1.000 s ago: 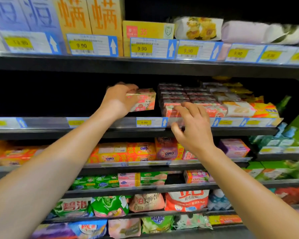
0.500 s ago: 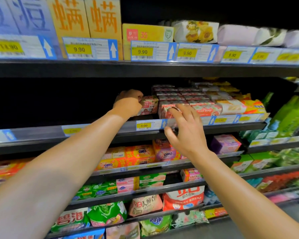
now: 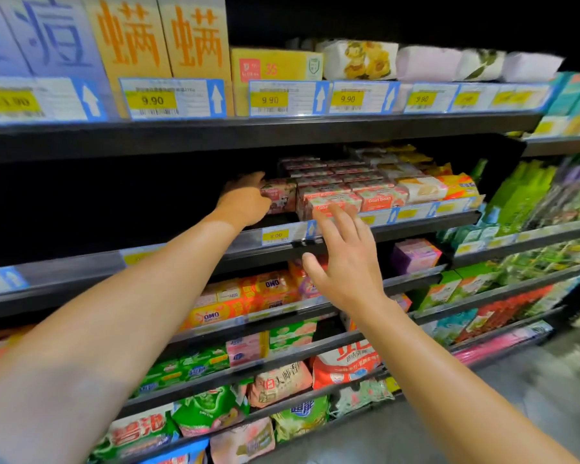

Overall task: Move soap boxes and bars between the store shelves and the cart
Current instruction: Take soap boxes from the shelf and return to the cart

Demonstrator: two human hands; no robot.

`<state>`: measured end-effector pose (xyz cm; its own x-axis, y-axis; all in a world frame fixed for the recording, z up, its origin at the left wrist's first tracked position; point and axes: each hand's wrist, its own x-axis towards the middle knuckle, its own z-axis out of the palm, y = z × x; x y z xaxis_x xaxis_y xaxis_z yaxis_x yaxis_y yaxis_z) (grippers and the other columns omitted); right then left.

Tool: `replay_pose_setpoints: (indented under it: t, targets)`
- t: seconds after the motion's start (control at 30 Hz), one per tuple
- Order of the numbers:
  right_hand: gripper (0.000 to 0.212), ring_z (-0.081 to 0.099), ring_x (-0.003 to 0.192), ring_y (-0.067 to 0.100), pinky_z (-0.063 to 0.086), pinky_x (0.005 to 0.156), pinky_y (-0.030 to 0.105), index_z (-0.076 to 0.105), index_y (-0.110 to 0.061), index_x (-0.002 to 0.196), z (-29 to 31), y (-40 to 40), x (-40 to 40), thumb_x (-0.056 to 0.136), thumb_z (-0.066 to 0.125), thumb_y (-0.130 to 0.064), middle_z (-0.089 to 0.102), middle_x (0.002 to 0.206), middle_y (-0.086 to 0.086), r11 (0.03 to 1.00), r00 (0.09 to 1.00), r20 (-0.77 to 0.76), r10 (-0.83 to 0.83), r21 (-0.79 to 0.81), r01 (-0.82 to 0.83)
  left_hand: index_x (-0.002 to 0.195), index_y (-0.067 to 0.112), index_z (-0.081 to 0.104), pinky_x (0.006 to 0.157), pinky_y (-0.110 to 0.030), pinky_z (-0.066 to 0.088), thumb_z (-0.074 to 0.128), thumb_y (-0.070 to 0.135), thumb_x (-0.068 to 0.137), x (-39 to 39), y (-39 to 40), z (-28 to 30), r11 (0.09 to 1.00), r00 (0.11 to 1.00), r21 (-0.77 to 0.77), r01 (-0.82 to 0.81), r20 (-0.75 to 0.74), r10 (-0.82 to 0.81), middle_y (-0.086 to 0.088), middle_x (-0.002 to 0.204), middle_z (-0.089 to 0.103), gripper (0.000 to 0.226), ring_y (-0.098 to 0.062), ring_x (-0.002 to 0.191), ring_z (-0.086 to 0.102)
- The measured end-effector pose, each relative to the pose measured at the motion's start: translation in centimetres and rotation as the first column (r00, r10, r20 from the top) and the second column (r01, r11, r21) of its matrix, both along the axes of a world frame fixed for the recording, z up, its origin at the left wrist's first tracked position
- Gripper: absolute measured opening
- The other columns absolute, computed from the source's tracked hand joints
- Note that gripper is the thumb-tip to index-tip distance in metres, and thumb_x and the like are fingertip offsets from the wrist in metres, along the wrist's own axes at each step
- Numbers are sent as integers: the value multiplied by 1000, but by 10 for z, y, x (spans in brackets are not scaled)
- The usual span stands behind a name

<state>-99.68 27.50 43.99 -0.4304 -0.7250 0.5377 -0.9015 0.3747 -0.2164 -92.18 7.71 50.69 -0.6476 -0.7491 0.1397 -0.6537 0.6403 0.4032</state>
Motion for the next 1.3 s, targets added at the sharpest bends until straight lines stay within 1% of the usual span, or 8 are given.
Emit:
replay_pose_setpoints:
  t: [0.07, 0.2, 0.3, 0.4, 0.53, 0.7, 1.03, 1.3]
  targets:
    - [67, 23, 147, 30, 18, 122, 46, 41, -17, 148, -2, 5, 7, 89, 51, -47, 37, 154, 8, 1000, 1000, 0, -27, 6, 27, 155, 22, 24, 107, -34, 36, 52, 29, 97, 9, 4, 0, 999, 999, -5, 38, -19, -38, -8, 157, 34, 65, -30, 139, 37]
    - [68, 19, 149, 29, 16, 123, 46, 39, -17, 149, -3, 17, 23, 90, 52, -47, 33, 158, 8, 1000, 1000, 9, -20, 7, 20, 151, 23, 36, 110, -37, 39, 53, 39, 95, 35, 26, -4, 996, 997, -89, 1, -79, -8, -7, 153, 41, 60, -31, 136, 41]
    - [68, 17, 150, 28, 16, 122, 46, 38, -17, 150, -3, 30, 37, 91, 54, -47, 30, 160, 6, 1000, 1000, -4, 1, 21, -1, 145, 20, 45, 107, -43, 40, 58, 41, 92, 62, 59, -15, 963, 997, -269, 1, -76, -22, -8, 145, 47, 58, -31, 131, 43]
    - [70, 15, 150, 28, 15, 122, 45, 33, -19, 153, -3, 50, 53, 92, 56, -46, 27, 161, 6, 998, 1000, -7, 20, 55, -20, 147, 23, 40, 114, -45, 30, 56, 47, 92, 91, 94, -32, 908, 1000, -418, -13, -16, 7, -5, 153, 39, 63, -28, 140, 33]
    - [74, 10, 151, 27, 11, 123, 45, 25, -24, 155, -16, 85, 84, 92, 54, -49, 21, 163, 2, 989, 997, 26, 70, 128, -73, 153, 27, 28, 120, -48, 16, 51, 50, 94, 139, 144, -66, 935, 998, -354, -34, 33, 49, -3, 160, 26, 67, -27, 147, 19]
    - [78, 8, 151, 27, 12, 123, 47, 21, -24, 156, -57, 126, 142, 91, 54, -52, 18, 163, 2, 953, 985, 74, 158, 251, -172, 152, 28, 29, 120, -47, 15, 51, 52, 93, 223, 206, -115, 968, 988, -236, -87, 101, 114, -3, 161, 25, 67, -28, 147, 19]
    - [79, 9, 151, 29, 13, 122, 47, 21, -24, 156, -128, 153, 306, 90, 55, -51, 20, 163, 1, 729, 878, 184, 442, 496, -471, 151, 28, 34, 119, -46, 14, 53, 50, 90, 431, 311, -214, 929, 893, -75, -363, 258, 369, 1, 158, 30, 67, -28, 147, 18]
    - [80, 10, 151, 32, 11, 122, 48, 24, -21, 156, -156, 166, 467, 90, 57, -51, 21, 163, 5, 515, 716, 208, 666, 566, -644, 130, 16, 62, 103, -54, 42, 54, 52, 73, 601, 375, -250, 838, 805, -56, -543, 250, 539, -10, 135, 59, 67, -39, 128, 49]
